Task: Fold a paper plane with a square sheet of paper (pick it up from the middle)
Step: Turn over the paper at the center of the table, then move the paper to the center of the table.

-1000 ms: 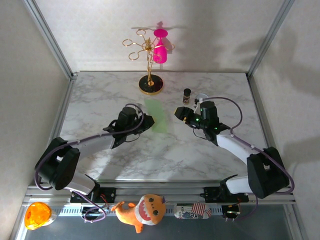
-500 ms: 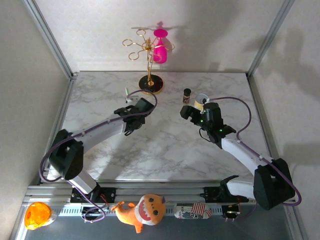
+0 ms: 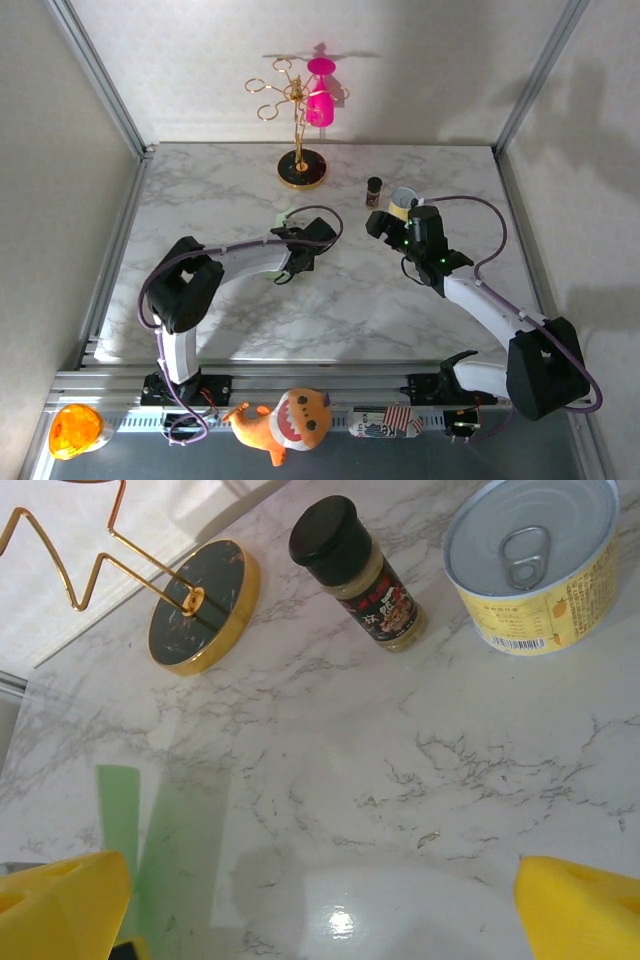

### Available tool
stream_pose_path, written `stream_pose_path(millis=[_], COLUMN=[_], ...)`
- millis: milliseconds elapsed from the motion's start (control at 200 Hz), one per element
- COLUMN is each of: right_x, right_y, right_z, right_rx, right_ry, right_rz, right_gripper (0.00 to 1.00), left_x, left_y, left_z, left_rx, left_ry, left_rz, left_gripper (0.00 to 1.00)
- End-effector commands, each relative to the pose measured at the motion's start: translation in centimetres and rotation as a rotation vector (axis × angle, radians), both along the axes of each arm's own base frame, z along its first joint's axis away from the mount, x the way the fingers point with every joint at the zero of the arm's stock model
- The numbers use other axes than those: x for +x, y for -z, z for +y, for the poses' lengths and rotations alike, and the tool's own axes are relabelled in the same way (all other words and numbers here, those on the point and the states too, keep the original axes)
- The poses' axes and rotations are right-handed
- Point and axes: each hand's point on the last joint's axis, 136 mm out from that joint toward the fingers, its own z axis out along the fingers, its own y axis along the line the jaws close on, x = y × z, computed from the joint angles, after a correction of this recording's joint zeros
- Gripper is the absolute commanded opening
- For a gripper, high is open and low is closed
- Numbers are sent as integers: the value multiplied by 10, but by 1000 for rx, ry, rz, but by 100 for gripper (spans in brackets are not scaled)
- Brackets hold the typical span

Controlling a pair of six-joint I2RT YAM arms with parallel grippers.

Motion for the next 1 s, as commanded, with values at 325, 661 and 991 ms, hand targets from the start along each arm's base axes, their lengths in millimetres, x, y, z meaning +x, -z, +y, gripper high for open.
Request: stream_pose_path(millis=[325, 661, 991], right_x=[-5, -41, -66], right_y=[20, 50, 88], right_z=[56, 190, 250], right_rx=[129, 190, 214], right_ry=[-193, -506, -694], right_rz=[97, 242, 379], right_gripper=[88, 80, 73], left_x=[26, 11, 2], left_y=[-96, -121, -114], left_z=[2, 114, 128], left_rx=[-820, -851, -841], left_ry=[-77, -320, -339], left_rz=[-111, -341, -351], left_gripper=[57, 92, 99])
